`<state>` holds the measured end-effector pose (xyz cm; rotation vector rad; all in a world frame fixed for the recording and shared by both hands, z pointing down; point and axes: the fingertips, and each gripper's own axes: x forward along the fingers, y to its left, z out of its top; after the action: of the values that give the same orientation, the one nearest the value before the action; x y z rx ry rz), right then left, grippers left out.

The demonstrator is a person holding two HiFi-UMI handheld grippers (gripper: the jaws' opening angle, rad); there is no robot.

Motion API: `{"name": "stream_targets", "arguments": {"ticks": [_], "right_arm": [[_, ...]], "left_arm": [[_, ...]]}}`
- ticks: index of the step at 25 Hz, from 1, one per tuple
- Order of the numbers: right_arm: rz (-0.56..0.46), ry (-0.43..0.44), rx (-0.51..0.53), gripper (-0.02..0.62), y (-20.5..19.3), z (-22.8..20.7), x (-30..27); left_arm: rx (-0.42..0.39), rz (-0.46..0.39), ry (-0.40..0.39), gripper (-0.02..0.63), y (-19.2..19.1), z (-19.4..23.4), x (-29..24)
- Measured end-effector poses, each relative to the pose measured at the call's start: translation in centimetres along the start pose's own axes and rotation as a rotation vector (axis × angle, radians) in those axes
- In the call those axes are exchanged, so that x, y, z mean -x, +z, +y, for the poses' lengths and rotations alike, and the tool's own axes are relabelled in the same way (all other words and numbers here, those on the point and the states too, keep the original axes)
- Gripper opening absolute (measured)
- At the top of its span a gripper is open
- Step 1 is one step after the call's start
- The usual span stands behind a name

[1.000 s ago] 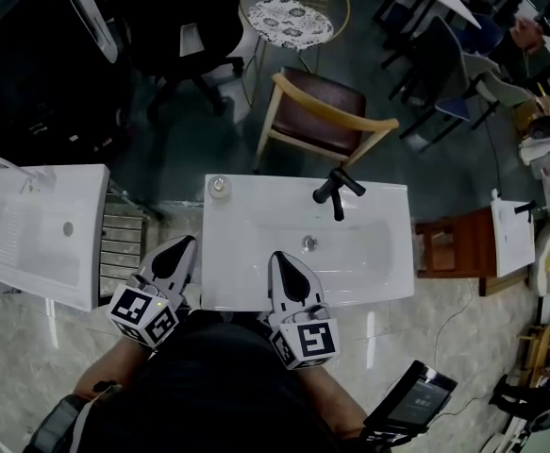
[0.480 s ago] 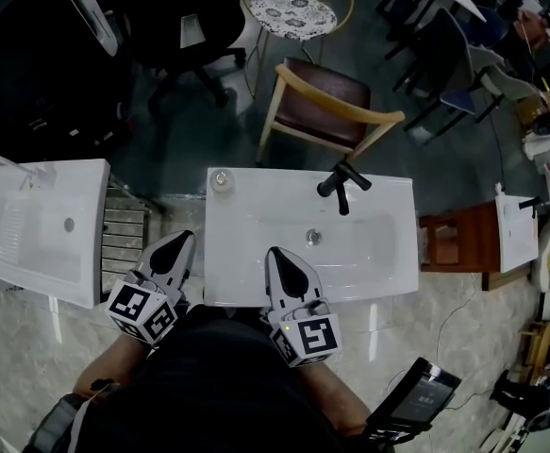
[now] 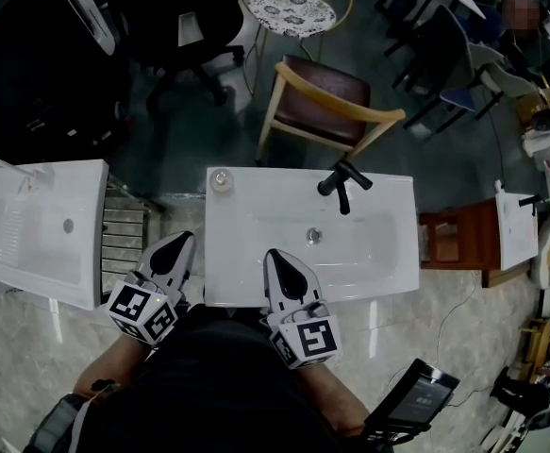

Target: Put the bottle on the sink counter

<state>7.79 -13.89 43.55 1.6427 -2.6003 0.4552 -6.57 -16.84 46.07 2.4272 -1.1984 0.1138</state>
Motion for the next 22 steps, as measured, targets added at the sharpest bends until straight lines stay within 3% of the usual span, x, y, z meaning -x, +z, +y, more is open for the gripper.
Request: {"name": "stream_targets", "arguments": {"ticks": [22], "right_arm": [[-0.004, -0.006, -0.007, -0.005, -0.52, 0.63, 0.38]], "left_arm": [[0.001, 0.013, -0.013, 0.003, -0.75, 0.12, 0.18]]}}
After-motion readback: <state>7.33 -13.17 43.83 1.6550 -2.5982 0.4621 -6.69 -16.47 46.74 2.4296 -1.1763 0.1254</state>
